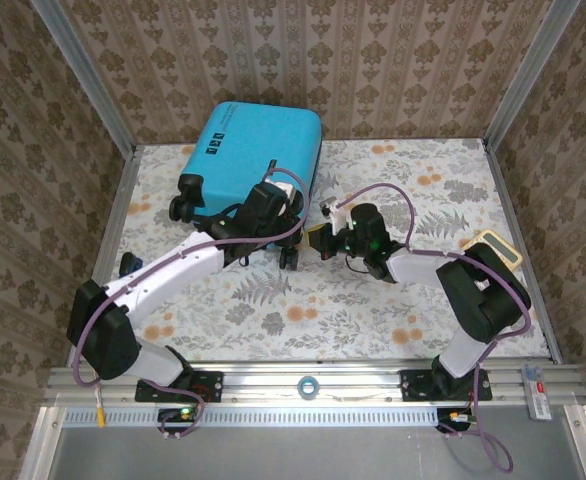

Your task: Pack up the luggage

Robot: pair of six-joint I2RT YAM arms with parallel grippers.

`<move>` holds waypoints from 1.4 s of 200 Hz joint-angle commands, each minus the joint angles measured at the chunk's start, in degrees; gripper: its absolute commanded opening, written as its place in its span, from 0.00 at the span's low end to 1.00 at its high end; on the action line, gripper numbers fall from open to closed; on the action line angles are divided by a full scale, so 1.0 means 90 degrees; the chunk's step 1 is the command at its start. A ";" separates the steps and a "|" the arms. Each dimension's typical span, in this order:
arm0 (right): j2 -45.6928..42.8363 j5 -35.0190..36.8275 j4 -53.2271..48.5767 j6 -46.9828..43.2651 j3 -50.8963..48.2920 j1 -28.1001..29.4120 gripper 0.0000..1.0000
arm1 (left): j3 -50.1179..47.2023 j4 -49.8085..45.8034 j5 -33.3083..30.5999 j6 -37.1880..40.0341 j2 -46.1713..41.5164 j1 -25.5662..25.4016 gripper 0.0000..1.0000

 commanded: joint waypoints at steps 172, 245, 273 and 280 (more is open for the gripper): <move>0.0644 -0.1299 0.0519 -0.0514 0.0220 -0.0290 0.51 | 0.0412 0.0308 0.0734 0.0543 -0.0368 -0.0008 0.00; 0.1580 -0.3597 0.0644 0.0283 0.1200 -0.0667 0.57 | 0.0491 0.0313 0.0860 0.0603 -0.0340 -0.0031 0.00; 0.1781 -0.3813 0.0570 0.0334 0.1365 -0.0670 0.55 | 0.0511 0.0297 0.0866 0.0618 -0.0330 -0.0040 0.00; 0.1803 -0.3819 0.0567 0.0338 0.1375 -0.0666 0.55 | 0.0510 0.0299 0.0880 0.0634 -0.0324 -0.0042 0.00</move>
